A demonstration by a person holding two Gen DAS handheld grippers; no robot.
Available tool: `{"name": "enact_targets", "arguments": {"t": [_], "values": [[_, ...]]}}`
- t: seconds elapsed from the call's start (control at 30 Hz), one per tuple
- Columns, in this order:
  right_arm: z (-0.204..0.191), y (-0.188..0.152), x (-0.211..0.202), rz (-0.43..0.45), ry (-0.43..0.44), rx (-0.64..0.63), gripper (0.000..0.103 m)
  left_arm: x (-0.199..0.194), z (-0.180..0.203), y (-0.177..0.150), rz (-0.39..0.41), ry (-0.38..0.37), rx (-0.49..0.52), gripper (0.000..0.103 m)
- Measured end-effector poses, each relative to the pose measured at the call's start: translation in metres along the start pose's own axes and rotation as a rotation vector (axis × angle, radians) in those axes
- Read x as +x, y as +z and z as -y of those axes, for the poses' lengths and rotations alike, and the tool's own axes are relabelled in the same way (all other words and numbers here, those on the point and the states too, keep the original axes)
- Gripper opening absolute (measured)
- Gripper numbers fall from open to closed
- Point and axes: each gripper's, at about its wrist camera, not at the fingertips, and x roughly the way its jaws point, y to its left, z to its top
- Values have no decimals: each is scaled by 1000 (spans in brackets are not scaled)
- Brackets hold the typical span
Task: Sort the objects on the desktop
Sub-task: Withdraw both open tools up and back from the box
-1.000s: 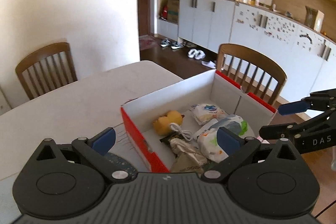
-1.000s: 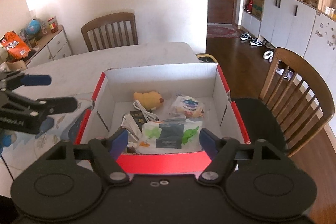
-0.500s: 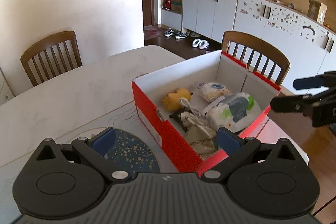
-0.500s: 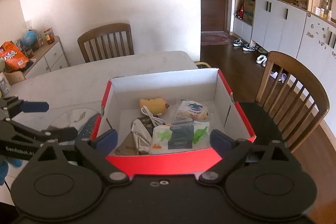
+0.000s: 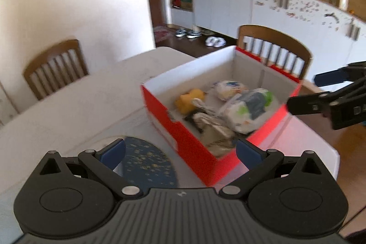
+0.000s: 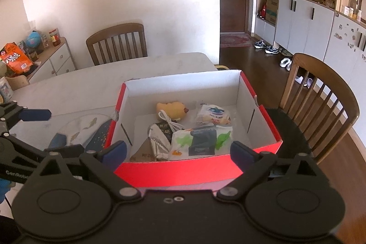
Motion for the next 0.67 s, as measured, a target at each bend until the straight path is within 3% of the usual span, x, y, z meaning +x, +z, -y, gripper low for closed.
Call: {"name": "enact_targets", "arguments": {"t": [0.3, 0.67], "values": [[0, -3, -2, -5, -2, -3, 98, 1, 7, -6, -12, -69, 0, 103], [0, -5, -1, -20, -11, -2, 98, 1, 4, -10, -20, -96, -34, 103]]}}
